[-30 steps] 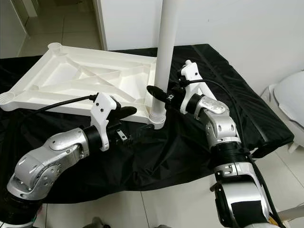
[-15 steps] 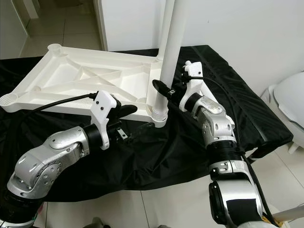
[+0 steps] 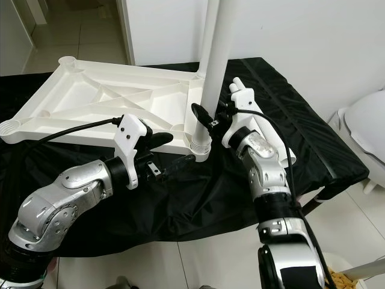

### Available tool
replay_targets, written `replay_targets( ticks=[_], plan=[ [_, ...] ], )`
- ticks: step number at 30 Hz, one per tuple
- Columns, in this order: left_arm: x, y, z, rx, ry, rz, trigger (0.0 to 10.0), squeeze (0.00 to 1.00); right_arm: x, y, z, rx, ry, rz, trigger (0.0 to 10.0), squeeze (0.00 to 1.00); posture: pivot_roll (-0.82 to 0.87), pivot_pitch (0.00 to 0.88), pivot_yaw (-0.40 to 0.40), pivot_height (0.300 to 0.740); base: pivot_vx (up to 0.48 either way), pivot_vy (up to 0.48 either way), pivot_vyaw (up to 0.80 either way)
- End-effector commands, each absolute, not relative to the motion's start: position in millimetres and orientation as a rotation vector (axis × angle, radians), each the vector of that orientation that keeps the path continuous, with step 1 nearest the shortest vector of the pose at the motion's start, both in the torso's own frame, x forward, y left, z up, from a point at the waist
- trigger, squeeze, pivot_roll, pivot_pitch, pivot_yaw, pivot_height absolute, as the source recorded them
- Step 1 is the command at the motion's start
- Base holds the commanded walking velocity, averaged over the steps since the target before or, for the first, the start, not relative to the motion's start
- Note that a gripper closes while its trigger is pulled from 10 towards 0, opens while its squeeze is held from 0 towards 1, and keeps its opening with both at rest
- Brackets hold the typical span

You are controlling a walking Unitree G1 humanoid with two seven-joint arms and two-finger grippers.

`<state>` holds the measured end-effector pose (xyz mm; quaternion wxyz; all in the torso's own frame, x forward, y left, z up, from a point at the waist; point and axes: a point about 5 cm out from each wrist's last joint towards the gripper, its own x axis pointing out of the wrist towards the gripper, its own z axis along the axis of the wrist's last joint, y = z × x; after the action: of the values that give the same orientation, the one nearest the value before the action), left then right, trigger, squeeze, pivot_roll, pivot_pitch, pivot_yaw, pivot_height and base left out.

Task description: Building children table

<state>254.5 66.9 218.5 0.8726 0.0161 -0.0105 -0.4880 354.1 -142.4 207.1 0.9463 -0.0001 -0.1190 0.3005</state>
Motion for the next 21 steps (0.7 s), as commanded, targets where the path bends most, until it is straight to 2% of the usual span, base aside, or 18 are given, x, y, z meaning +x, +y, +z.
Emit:
replay_targets(
  ticks=[1, 10, 15, 21],
  plan=[
    [250, 66, 221, 0.037, -0.029, -1.053, 10.0, 0.0, 351, -144, 180, 0.045, -0.134, 0.584, 10.0, 0.0, 0.0, 0.076, -0.009, 0.74, 0.0, 0.0, 0.0],
    [250, 66, 221, 0.035, -0.026, -1.053, 10.0, 0.0, 343, -143, 176, 0.049, -0.15, 0.565, 10.0, 0.0, -0.01, 0.08, -0.004, 0.74, 0.0, 0.0, 0.0],
    [251, 65, 222, 0.032, -0.026, -1.061, 10.0, 0.0, 359, -148, 166, 0.08, -0.026, 0.464, 10.0, 0.0, -0.01, 0.081, -0.001, 0.74, 0.0, 0.0, 0.0],
    [251, 66, 222, 0.034, -0.026, -1.058, 10.0, 0.0, 367, -144, 165, 0.114, 0.038, 0.451, 10.0, 0.0, -0.01, 0.082, -0.005, 0.74, 0.0, 0.0, 0.0]
  ],
)
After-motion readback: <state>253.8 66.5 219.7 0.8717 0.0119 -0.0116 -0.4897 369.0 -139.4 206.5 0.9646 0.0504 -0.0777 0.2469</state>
